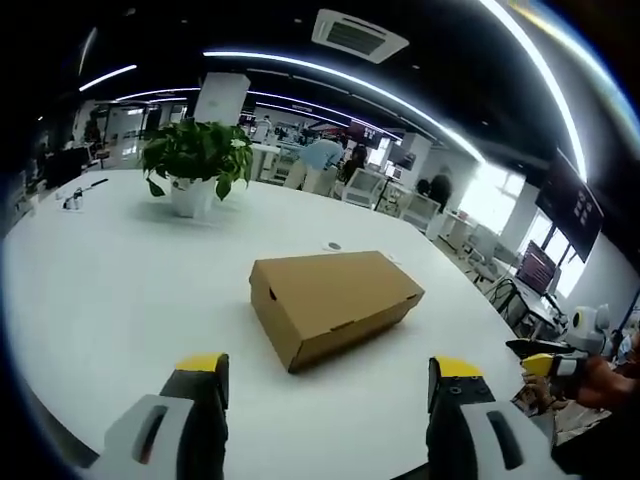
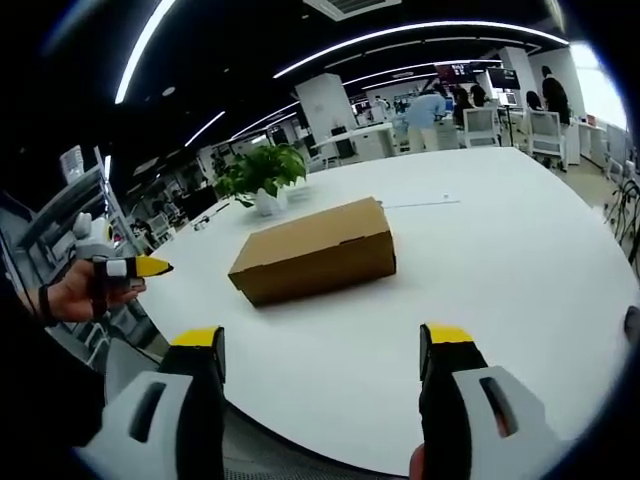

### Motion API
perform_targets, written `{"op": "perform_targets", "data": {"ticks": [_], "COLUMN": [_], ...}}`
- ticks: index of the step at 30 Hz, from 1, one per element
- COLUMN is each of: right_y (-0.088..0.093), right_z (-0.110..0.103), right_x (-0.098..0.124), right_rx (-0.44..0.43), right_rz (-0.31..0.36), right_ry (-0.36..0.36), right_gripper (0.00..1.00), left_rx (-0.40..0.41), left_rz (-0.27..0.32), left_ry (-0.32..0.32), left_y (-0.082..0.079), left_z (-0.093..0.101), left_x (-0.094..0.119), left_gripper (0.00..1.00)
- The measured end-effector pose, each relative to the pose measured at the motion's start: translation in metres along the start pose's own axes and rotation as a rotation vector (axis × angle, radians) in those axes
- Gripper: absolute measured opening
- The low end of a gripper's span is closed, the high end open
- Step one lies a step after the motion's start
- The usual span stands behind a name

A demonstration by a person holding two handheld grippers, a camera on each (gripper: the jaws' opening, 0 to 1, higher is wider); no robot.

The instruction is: Operate the shoe box by opening the lid, removing the specified soft item, and placing it in the target area until the item is outside and the box remains undamaged.

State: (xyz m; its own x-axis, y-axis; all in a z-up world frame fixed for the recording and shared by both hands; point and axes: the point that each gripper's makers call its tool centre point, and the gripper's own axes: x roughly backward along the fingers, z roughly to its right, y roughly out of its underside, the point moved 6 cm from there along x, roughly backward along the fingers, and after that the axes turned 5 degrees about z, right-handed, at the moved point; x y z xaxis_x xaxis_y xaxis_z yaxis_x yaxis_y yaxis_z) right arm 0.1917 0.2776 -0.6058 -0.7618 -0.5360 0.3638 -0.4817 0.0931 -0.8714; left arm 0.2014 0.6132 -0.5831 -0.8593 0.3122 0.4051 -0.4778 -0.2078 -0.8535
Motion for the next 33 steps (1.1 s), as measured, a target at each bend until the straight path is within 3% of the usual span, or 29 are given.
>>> {"op": "perform_targets", "data": {"ticks": [6,14,33], "right_y": [0.004,0.003,-0.004], "right_z": [-0.003,-0.003,0.008], "right_x": [-0.004,-0.007,-0.016], "right_rx": [0.002,0.018,0.020], "right_rz": [-0.024,-0.036,-0.026], "right_ry": [-0.013,-0.022,-0.018], "right_gripper": [0.75,0.75,0.75], "left_rx": [0.002,0.019,-0.003], "left_rz": [0.016,-0.004,-0.024], "left_ry": [-0.002,-0.015,-0.016], "left_y": [-0.002,0.008,0.003], "left_z": [0.000,-0.009,-0.011], "left_x": [0.001,0.003,-0.006], "left_gripper": [0.83,0.83,0.83]}}
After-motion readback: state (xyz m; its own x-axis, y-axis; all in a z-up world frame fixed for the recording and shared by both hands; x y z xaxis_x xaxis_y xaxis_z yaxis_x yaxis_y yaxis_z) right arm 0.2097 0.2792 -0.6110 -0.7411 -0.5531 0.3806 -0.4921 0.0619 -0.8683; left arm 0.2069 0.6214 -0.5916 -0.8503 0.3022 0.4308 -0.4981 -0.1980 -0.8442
